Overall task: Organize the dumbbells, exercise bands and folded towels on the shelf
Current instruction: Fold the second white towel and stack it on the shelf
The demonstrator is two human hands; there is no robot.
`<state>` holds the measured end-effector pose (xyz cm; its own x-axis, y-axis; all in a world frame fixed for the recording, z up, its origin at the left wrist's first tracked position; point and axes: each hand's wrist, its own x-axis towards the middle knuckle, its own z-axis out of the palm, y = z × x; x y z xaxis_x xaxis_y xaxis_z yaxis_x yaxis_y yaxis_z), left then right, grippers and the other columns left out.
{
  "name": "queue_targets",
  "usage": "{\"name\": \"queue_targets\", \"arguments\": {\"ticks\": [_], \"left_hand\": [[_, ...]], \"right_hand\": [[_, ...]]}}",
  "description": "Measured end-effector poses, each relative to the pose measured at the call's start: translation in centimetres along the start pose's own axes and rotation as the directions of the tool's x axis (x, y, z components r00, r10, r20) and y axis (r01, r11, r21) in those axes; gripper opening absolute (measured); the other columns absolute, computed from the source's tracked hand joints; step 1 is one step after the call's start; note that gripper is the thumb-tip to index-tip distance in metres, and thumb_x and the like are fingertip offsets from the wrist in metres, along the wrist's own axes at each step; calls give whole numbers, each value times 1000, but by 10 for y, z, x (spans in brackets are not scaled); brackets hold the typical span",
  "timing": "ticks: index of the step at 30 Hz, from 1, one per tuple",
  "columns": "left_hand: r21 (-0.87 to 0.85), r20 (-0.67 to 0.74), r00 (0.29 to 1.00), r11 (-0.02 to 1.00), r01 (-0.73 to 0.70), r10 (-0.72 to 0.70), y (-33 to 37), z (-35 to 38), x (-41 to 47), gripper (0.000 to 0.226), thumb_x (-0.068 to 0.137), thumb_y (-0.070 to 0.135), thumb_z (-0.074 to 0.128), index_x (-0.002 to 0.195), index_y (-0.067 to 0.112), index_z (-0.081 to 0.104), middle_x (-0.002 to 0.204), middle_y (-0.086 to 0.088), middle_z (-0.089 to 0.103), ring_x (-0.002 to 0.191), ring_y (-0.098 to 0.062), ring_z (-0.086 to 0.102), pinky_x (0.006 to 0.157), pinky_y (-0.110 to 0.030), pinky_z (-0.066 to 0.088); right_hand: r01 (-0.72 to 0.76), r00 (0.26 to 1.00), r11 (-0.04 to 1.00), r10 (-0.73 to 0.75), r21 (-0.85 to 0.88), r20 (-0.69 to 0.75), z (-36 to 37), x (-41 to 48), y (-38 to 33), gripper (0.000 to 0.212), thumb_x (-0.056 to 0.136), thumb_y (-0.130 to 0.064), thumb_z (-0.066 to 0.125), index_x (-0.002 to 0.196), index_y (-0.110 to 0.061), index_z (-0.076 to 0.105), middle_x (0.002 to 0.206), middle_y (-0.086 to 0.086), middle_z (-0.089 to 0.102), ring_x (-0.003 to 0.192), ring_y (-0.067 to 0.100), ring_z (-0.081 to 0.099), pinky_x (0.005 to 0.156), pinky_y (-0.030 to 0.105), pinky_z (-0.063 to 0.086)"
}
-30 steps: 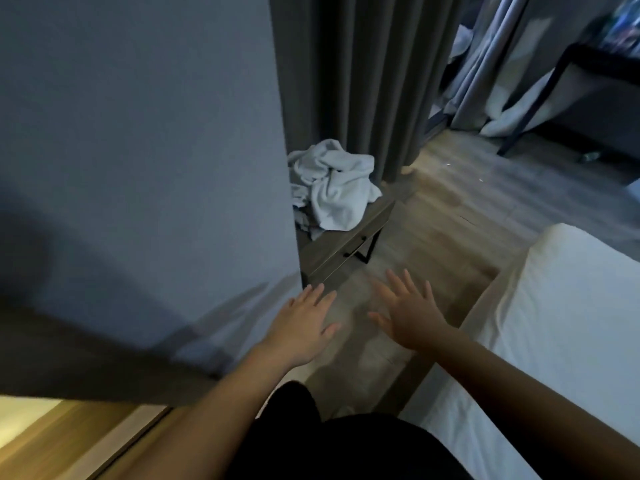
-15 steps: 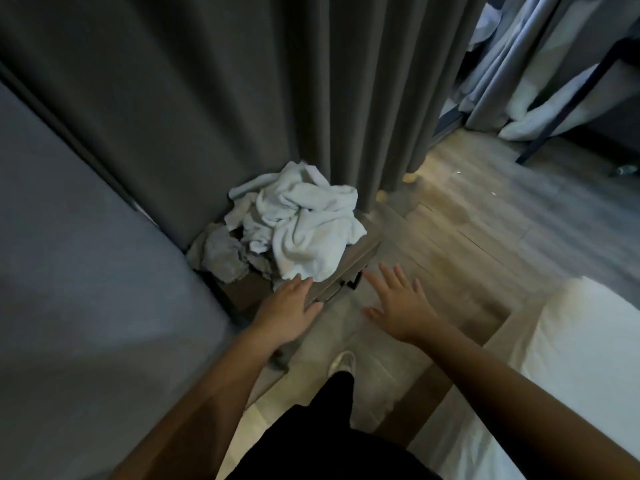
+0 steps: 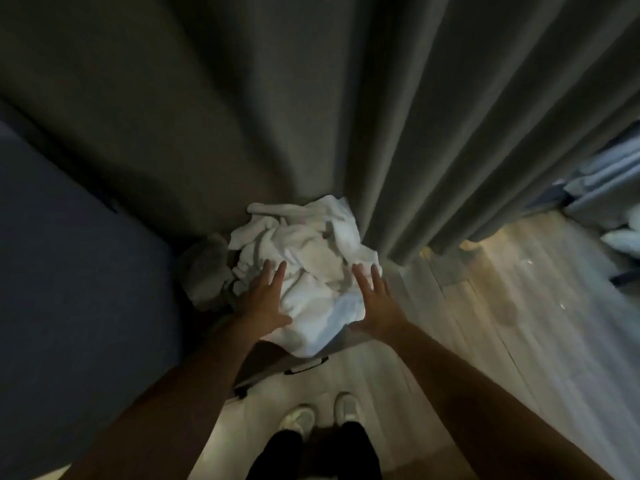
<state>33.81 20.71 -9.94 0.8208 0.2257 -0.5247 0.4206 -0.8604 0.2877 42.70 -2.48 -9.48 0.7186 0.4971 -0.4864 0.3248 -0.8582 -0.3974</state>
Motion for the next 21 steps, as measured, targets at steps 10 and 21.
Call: {"name": "queue_targets", "arguments": {"ticks": [10, 21], "left_hand": [[296, -281, 940, 949, -107, 194, 8, 30, 99, 136, 26, 53, 93, 144, 25, 30, 134, -17, 53, 121, -43, 52, 88, -62, 46], [297, -620, 723, 944, -144, 305, 31, -11, 65, 49, 35, 19, 91, 79, 14, 68, 66, -5, 62, 60, -27, 60, 58, -35, 48]], "right_hand": [[28, 989, 980, -56, 197, 137, 10, 123, 36, 125, 70, -41, 84, 150, -40, -13, 161, 6, -7, 148, 35, 3, 116, 50, 22], [194, 981, 885, -168, 423, -100, -27, 107, 12, 44, 79, -21, 80, 117, -10, 59, 105, -5, 58, 100, 13, 55, 75, 8, 34]]}}
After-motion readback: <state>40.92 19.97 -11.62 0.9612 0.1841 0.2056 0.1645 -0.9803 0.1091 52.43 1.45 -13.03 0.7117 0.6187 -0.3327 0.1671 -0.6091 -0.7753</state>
